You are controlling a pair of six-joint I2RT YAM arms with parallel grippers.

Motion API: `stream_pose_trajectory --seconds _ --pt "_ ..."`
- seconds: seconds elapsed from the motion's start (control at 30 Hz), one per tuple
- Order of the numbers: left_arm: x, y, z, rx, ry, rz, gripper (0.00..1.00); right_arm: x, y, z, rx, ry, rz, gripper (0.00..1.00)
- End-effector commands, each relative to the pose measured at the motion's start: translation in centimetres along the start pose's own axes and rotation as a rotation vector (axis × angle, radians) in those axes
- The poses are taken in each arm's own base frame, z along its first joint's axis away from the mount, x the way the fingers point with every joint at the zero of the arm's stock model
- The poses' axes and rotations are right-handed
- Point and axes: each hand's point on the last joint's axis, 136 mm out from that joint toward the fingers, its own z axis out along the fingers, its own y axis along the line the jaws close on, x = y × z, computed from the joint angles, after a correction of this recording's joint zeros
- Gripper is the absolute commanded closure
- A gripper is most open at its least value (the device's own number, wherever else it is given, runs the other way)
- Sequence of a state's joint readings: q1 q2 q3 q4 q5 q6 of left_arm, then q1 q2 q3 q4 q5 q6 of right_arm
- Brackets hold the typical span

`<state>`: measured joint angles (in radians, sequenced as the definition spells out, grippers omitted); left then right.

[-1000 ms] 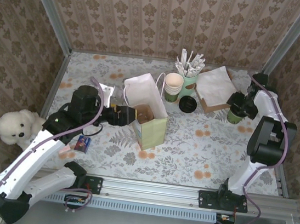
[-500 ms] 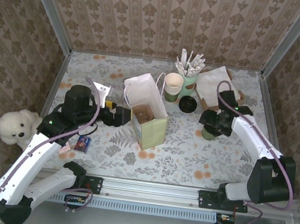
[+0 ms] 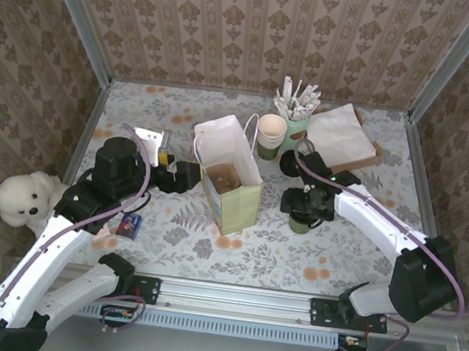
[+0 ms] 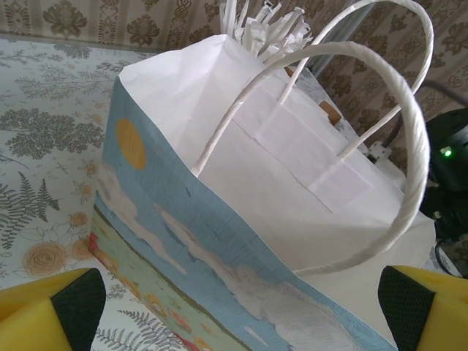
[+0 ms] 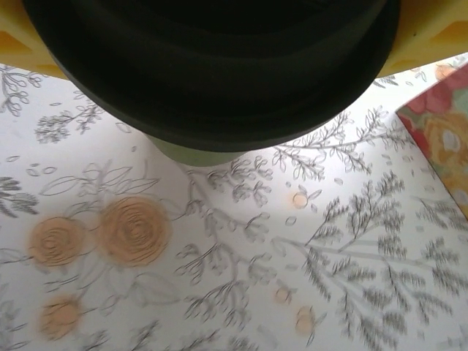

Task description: Pack the takeout coffee

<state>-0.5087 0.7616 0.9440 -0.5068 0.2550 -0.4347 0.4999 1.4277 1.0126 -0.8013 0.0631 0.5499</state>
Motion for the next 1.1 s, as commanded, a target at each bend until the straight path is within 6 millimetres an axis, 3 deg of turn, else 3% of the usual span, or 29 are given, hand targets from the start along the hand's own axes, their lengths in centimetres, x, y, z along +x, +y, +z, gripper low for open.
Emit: stream_pose_trajectory --seconds 0.0,0.17,0.27,0.43,0.67,1.07 --pt "-0.7 0.3 0.0 -0.013 -0.037 -0.016 0.0 0.4 1.4 0.7 -0.017 0.009 -0.062 0.1" --pt "-0.5 0.5 -0.1 -0.019 -0.03 -0.018 0.0 0.8 1.8 1.2 -0.018 0.013 -0.057 0.09" --pt "-0.4 0.5 0.0 -0.019 -0.028 -0.017 0.0 1.1 1.6 0.6 0.001 0.024 -0.048 0.0" --pt "-0.3 0.8 0.2 -0.027 -0.029 -0.019 0.0 1.2 0.5 -1.1 0.074 0.056 -0.009 0.0" --pt "0.0 1.2 0.2 -0.047 -0.023 -0.026 0.0 1.6 1.3 -2.5 0.071 0.144 0.033 0.0" --pt "0.7 2.0 -0.3 -0.076 -0.038 -0.06 0.0 1.5 1.1 -1.9 0.128 0.205 0.028 0.0"
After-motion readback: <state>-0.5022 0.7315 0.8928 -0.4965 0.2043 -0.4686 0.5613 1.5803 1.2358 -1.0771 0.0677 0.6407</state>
